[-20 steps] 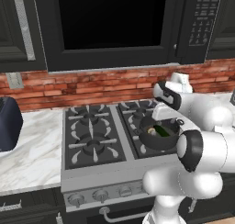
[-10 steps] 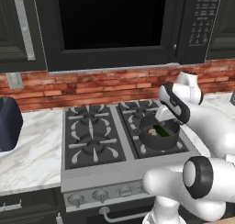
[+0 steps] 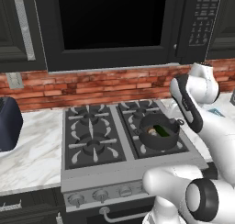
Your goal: Put the mushroom and cucumber in the pot. Retrieve the spatula and lightly stir the vegetables in the pot.
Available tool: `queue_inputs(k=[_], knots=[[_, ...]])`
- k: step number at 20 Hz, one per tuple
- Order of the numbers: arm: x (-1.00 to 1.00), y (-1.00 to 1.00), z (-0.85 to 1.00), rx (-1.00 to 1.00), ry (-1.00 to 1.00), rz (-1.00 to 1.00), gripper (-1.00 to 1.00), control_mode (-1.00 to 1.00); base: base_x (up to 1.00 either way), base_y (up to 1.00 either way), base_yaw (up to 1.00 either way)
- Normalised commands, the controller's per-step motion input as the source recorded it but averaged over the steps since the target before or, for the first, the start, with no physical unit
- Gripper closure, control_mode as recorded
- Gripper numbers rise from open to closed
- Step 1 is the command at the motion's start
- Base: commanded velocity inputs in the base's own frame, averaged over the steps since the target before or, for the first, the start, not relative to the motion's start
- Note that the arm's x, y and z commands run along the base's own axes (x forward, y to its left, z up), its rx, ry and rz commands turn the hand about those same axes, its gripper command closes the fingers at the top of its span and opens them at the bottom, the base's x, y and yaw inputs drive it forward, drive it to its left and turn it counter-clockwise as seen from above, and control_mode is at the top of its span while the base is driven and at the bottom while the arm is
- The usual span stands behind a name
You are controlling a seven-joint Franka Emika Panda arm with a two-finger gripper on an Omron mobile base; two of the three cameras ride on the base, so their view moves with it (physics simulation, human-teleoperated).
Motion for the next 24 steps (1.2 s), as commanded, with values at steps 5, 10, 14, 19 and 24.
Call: queue_inputs(k=[5,10,14,19,24], knots=[[-0.76,-0.02,0.37,0.00,0.00,0.00,-1.00,-1.00,0.00,0.00,0.00],[-0.51,0.13,0.10,0.00,-0.01,0.00,-1.00,-1.00,0.00,0.00,0.00],[0.00,0.00,0.00,0.00,0.00,0.00,-1.00,-1.00,0.00,0.00,0.00],[0.00,0.00,0.00,0.00,0.00,0.00,-1.00,-1.00,0.00,0.00,0.00],[0.00,0.00,0.00,0.00,0.00,0.00,-1.00,1.00,-0.26,-0.01,-0.01]])
